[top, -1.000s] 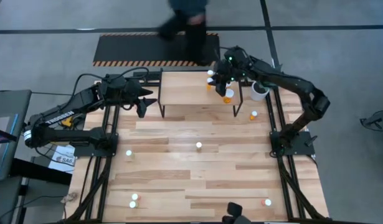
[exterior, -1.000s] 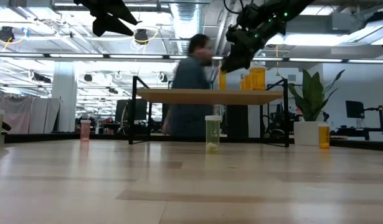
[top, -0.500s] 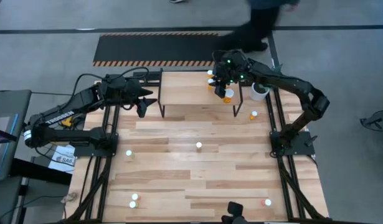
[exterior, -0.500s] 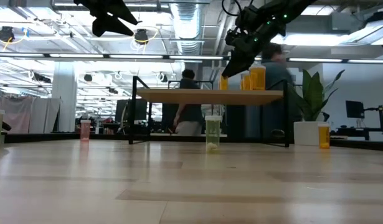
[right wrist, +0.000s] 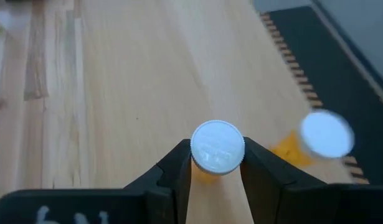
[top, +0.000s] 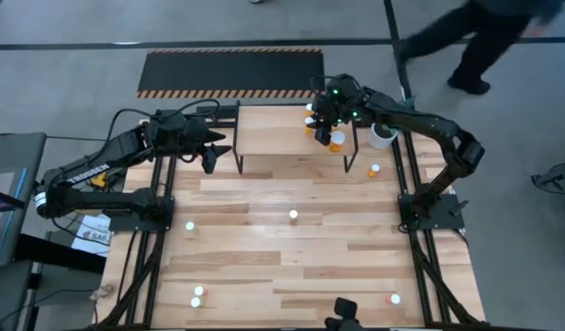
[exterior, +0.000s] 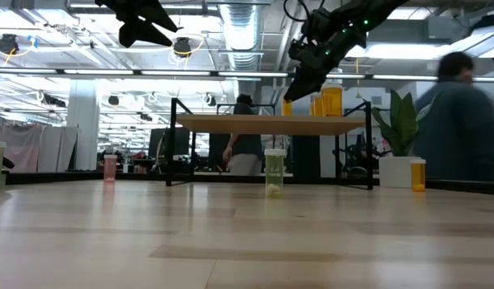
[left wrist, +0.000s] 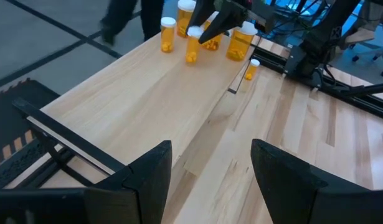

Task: Pick and place medicine bottles onto shelf by color
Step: Put the bottom small orange pill bottle on the shelf aligned with the other small orange pill bottle

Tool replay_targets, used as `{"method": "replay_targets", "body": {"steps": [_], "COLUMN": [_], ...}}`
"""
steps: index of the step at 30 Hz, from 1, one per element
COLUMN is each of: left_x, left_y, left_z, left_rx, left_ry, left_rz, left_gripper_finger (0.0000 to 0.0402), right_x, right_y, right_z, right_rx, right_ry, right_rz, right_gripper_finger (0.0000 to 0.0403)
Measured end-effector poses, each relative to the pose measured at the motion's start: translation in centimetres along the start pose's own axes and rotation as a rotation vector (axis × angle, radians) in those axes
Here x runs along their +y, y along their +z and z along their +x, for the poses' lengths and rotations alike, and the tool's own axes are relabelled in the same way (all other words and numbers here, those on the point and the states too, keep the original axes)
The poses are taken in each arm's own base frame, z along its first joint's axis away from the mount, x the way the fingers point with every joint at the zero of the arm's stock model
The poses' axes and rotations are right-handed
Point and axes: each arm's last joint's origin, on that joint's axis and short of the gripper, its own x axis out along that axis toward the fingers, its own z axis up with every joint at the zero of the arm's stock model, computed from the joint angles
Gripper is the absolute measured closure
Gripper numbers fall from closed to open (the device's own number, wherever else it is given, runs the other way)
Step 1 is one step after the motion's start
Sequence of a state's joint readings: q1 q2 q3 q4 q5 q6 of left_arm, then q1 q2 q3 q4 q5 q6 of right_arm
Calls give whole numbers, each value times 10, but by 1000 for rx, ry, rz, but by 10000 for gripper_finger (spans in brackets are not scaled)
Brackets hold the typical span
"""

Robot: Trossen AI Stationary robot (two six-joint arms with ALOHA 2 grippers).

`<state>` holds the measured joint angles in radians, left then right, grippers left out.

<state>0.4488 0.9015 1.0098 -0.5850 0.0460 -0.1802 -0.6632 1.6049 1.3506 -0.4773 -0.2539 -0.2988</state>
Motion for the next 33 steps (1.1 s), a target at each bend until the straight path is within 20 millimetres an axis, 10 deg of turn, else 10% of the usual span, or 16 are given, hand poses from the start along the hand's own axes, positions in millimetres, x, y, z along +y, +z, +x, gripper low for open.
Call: {"method": "replay_targets", "body": {"steps": [33], "left_x": [-1], "left_y": [0], "left_z": [0], "left_rx": [5], "left_ry": [-23], "left_rz": [3], "left_gripper_finger": [196], "right_x": [-1], "right_y": [-1], "right_z": [0], "right_rx": [61], "right_ry": [-41], "right_rz": [-5], "right_gripper_finger": [166]}}
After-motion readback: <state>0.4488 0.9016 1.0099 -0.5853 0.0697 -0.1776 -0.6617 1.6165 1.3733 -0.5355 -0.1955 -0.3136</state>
